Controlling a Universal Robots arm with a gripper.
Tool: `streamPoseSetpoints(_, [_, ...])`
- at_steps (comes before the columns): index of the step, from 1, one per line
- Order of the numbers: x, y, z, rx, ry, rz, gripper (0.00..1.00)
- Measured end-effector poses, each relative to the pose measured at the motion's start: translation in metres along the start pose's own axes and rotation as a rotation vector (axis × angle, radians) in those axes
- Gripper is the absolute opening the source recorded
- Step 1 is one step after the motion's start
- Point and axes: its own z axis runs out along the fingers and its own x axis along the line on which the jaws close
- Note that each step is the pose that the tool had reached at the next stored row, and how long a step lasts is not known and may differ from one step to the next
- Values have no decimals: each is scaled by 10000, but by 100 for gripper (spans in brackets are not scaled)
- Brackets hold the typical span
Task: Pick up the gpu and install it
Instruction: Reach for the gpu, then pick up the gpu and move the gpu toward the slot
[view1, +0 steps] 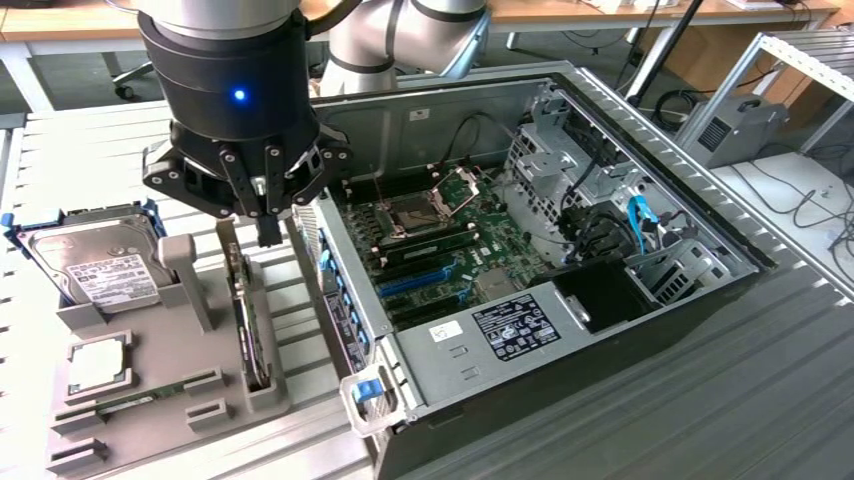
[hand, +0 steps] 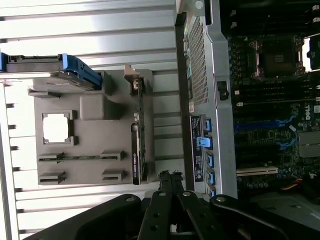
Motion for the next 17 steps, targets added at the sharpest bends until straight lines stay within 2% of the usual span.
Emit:
streamPoseSetpoints(13, [-1, -1, 0, 0, 0, -2, 11])
streamPoseSetpoints(17, [0, -1, 0, 0, 0, -1, 36])
